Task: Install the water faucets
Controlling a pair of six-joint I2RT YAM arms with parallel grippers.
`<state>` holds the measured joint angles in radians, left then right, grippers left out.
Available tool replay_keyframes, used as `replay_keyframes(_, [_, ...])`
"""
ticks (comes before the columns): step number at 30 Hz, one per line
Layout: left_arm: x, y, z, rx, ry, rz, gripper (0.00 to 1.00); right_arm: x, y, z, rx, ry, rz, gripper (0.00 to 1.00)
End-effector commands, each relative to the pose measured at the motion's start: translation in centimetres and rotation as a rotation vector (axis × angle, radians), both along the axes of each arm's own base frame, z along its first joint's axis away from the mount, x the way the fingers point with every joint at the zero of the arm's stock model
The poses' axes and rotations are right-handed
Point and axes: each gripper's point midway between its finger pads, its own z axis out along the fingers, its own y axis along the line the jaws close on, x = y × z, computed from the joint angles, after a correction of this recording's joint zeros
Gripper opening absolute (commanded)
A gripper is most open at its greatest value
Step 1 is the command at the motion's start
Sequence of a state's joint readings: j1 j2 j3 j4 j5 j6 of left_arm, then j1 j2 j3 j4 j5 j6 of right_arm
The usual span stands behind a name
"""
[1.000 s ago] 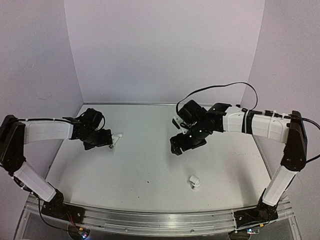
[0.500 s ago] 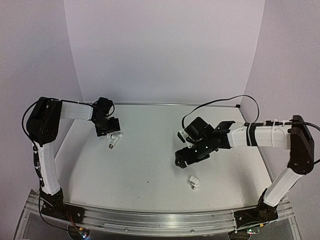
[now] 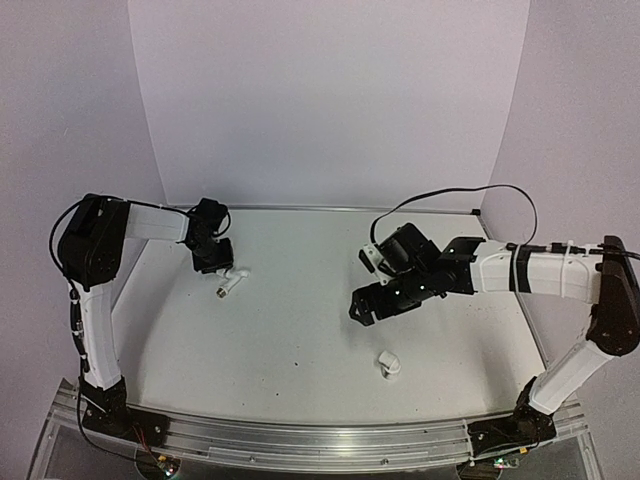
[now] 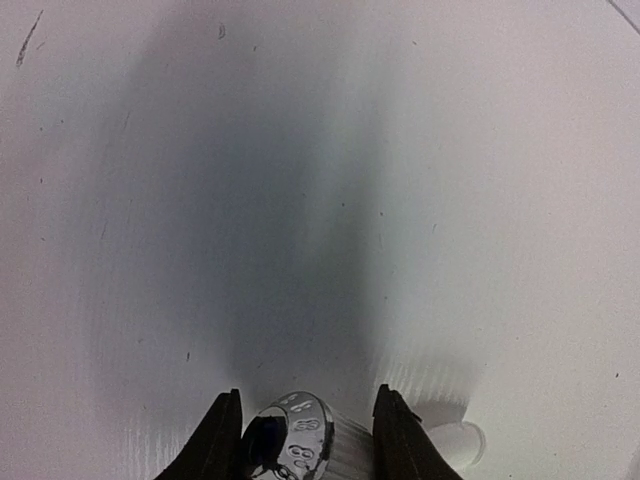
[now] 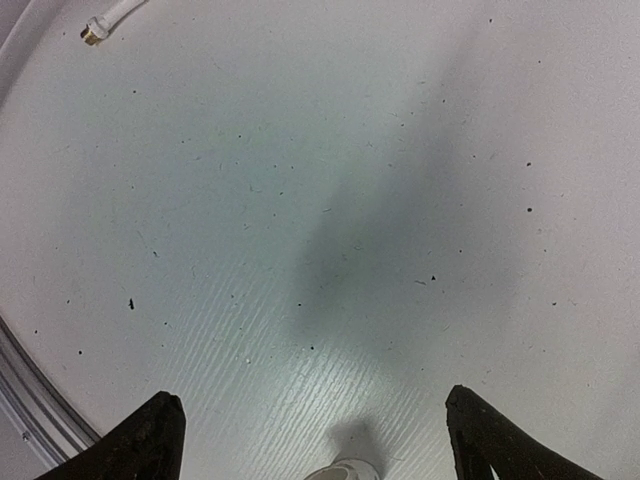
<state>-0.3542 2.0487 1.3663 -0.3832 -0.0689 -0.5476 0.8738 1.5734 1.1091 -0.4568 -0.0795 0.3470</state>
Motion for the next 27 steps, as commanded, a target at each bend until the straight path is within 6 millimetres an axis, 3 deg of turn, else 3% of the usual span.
replay_keyframes(1, [-0.3, -1.1, 1.7, -0.061, -0.022, -0.041, 0.26, 0.8, 1.8, 1.7, 0.077, -0.004, -0.006, 0.91])
replay_keyframes(3, [-0.9, -2.5, 3.9, -0.132, -0.057, -0.078, 0.18, 0.4, 2.3, 1.4, 0.101, 0.022, -0.004, 0.9])
replay_keyframes(5, [-1.5, -3.2, 4.6, -0.166, -0.069, -0.1, 0.14, 0.4, 2.5, 1.1, 0.114, 0.033, -0.005, 0.9])
replay_keyframes(7, [-2.7, -4.7, 7.3, -0.245, -0.108, -0.145, 0.09, 0.1, 3.5, 1.1, 0.162, 0.061, 0.007, 0.9])
replay_keyframes(10, [-4.4, -6.3, 9.2, -0.305, -0.129, -0.177, 0.04, -0.2, 5.0, 1.3, 0.233, 0.098, 0.024, 0.9])
replay_keyframes(11, [-6.0, -7.8, 10.5, -0.338, -0.143, -0.214, 0.04, -0.2, 6.5, 2.0, 0.304, 0.118, 0.047, 0.9])
replay_keyframes(15, [-9.3, -11.8, 12.7, -0.404, -0.155, -0.286, 0.04, -0.3, 9.8, 3.3, 0.476, 0.187, 0.08, 0.9])
replay_keyframes(18, [-11.9, -15.0, 14.6, -0.487, -0.175, -0.332, 0.03, 0.1, 11.9, 3.9, 0.559, 0.211, 0.107, 0.82])
replay_keyframes(22, [-14.0, -17.7, 16.9, -0.541, -0.211, -0.374, 0.03, 0.7, 12.7, 4.5, 0.612, 0.193, 0.111, 0.73])
replay_keyframes(27, [-15.3, -18.8, 17.3, -0.544, -0.215, -0.406, 0.02, 0.4, 12.8, 6.3, 0.716, 0.168, 0.135, 0.65])
